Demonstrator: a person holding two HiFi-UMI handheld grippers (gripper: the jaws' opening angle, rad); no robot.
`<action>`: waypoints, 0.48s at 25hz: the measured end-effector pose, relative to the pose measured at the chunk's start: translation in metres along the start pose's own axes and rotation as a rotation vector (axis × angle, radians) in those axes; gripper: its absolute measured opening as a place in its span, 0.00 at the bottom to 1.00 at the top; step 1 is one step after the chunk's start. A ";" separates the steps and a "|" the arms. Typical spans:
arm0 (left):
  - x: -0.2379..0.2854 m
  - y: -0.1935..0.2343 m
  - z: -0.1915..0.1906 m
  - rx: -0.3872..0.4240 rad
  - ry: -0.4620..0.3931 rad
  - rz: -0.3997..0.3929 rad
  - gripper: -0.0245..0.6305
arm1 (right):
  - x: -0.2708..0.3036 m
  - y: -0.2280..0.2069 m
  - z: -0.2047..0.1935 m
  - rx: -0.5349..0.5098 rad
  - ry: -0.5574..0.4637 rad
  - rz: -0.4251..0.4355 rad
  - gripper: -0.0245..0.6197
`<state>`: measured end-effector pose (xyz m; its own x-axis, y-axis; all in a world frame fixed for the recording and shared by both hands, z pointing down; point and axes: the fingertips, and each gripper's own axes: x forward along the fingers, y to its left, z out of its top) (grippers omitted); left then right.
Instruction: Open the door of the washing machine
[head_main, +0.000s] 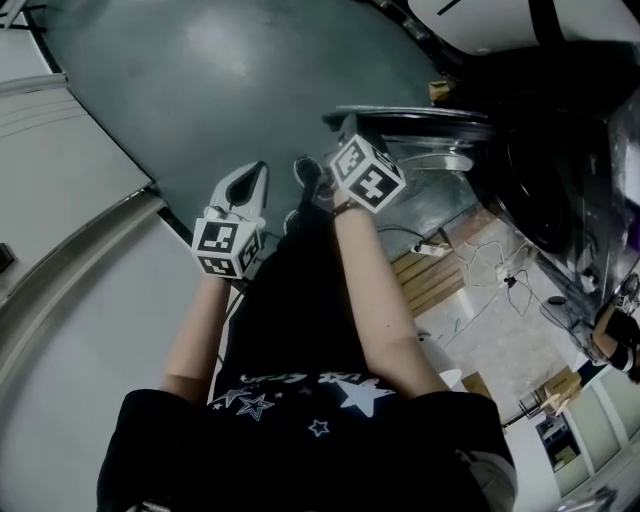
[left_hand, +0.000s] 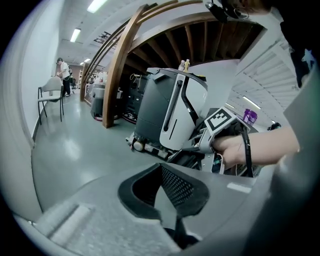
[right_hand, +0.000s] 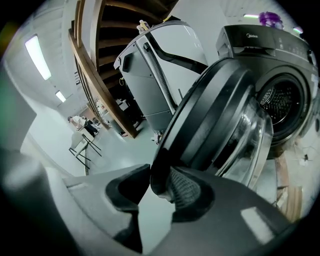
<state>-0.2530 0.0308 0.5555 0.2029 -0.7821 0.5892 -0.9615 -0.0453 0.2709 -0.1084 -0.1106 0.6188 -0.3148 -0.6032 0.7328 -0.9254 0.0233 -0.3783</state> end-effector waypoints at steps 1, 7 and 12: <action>0.002 0.001 0.001 -0.009 0.000 0.010 0.05 | 0.004 0.004 0.003 -0.003 -0.001 0.003 0.24; 0.011 0.007 -0.001 -0.040 0.000 0.040 0.05 | 0.034 0.019 0.020 -0.050 -0.012 0.009 0.23; 0.006 0.020 -0.004 -0.063 -0.004 0.066 0.05 | 0.047 0.037 0.038 -0.078 -0.059 0.043 0.23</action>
<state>-0.2703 0.0282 0.5676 0.1385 -0.7845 0.6044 -0.9593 0.0455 0.2788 -0.1497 -0.1684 0.6182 -0.3440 -0.6458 0.6816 -0.9255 0.1109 -0.3620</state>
